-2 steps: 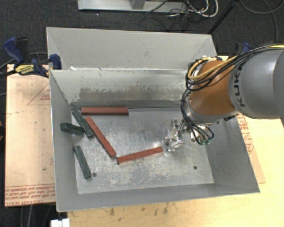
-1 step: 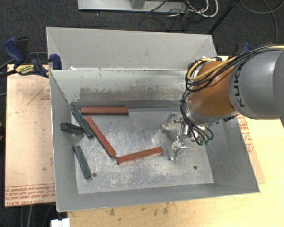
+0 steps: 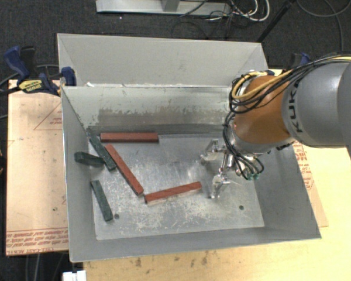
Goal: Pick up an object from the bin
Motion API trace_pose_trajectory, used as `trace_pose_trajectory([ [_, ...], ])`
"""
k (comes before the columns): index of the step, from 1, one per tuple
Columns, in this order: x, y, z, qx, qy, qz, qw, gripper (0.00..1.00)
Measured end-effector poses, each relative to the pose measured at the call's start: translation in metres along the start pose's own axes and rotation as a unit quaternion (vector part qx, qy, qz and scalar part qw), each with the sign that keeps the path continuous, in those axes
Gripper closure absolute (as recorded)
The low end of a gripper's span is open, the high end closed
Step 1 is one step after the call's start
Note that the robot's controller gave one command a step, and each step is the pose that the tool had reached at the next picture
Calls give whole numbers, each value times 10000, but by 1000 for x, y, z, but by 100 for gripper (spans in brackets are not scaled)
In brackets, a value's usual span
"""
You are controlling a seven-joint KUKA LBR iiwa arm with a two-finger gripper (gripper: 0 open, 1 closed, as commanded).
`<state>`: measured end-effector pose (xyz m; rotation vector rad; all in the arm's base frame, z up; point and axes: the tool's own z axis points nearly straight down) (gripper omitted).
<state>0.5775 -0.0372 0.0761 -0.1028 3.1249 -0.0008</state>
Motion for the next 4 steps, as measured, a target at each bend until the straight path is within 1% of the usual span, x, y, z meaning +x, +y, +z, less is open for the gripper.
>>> trace_pose_trajectory([
  [1,14,62,-3,17,-34,-640,9979,100],
  [2,14,62,-3,18,-34,-642,9979,100],
  [3,16,66,-40,-15,91,-752,9971,100],
  [4,-8,47,-191,-14,54,-1169,9931,100],
])
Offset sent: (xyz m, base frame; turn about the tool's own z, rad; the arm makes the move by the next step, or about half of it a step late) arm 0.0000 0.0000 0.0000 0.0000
